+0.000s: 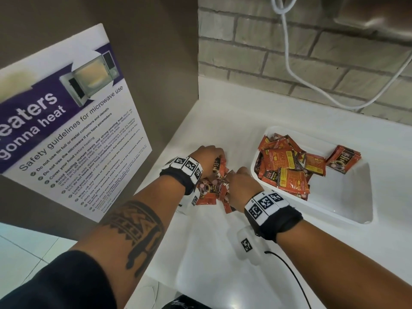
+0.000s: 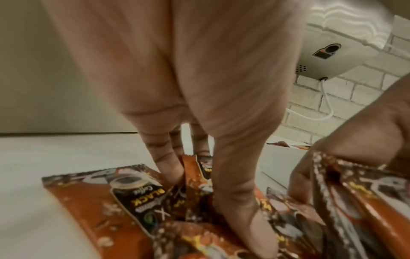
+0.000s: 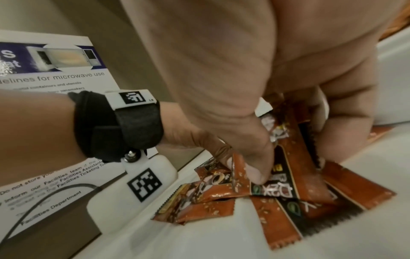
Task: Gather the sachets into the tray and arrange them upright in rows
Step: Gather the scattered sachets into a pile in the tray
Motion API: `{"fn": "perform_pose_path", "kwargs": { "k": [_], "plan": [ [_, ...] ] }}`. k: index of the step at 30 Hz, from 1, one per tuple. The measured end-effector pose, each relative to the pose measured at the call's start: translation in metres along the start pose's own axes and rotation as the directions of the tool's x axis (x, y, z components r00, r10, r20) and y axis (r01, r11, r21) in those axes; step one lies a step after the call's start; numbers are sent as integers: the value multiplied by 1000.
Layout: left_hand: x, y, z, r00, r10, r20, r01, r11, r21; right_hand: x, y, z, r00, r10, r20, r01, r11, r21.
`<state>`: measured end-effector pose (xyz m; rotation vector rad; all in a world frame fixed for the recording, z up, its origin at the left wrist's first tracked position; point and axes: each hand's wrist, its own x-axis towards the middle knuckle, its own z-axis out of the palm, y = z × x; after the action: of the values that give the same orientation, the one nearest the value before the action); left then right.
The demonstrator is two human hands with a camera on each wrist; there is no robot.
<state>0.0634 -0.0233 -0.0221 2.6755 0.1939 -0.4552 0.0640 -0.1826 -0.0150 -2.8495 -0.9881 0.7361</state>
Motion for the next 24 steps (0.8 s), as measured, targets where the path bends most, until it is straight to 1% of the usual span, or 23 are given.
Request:
{"fn": "perform_pose_path", "kwargs": {
  "k": [4, 8, 14, 19, 22, 24],
  "plan": [
    [0, -1, 1, 1000, 3, -13, -3, 1000, 10, 0, 0, 4, 998, 46, -45, -45, 999, 22],
    [-3, -2, 1, 1000, 3, -8, -3, 1000, 27, -4, -1, 8, 989, 33, -141, -38, 999, -33],
    [-9, -4, -1, 999, 21, -45, -23, 999, -46, -6, -4, 10, 991, -9, -136, 10, 1000, 4],
    [-10, -8, -7, 997, 25, -72, -29, 998, -58, -10, 4, 0, 992, -32, -126, 45, 993, 106],
    [-8, -7, -19, 992, 20, -128, -31, 996, -84, -19, 12, -18, 979, -50, -199, 100, 963, 251],
    [-6, -1, -28, 985, 8, -172, -30, 992, -124, -27, 23, -36, 963, -9, -269, 109, 927, 360]
  ]
}}
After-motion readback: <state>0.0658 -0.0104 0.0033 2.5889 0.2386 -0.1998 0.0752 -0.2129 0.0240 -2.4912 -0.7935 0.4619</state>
